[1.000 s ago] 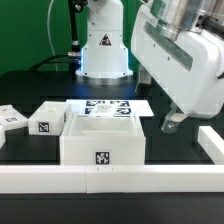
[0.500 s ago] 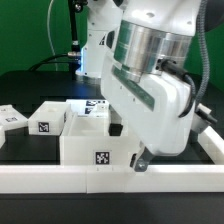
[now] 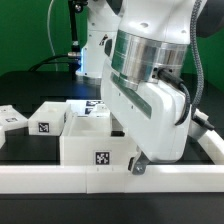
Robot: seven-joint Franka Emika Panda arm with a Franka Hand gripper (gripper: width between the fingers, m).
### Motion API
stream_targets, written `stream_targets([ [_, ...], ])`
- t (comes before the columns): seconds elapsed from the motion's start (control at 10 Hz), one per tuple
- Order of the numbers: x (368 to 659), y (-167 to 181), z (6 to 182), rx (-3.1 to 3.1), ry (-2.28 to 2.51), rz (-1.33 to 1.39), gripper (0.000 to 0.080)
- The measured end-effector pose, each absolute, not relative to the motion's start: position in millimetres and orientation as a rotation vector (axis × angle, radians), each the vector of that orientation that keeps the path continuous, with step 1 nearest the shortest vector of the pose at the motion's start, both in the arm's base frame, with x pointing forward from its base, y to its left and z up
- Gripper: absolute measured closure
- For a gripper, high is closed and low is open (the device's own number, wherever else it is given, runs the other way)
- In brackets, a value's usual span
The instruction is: Assemble cabinet
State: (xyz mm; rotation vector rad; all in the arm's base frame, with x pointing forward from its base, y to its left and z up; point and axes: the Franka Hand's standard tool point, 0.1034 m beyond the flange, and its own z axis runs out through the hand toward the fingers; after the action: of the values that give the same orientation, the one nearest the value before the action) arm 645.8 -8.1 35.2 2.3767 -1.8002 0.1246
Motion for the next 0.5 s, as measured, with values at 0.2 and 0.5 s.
stream_targets([
  [0.2, 645.5, -6.4, 34.7, 2.381, -1.802, 0.119, 0.0446],
  [0.5, 644.5, -4.6, 33.8, 2.386, -1.798, 0.109, 0.0636],
])
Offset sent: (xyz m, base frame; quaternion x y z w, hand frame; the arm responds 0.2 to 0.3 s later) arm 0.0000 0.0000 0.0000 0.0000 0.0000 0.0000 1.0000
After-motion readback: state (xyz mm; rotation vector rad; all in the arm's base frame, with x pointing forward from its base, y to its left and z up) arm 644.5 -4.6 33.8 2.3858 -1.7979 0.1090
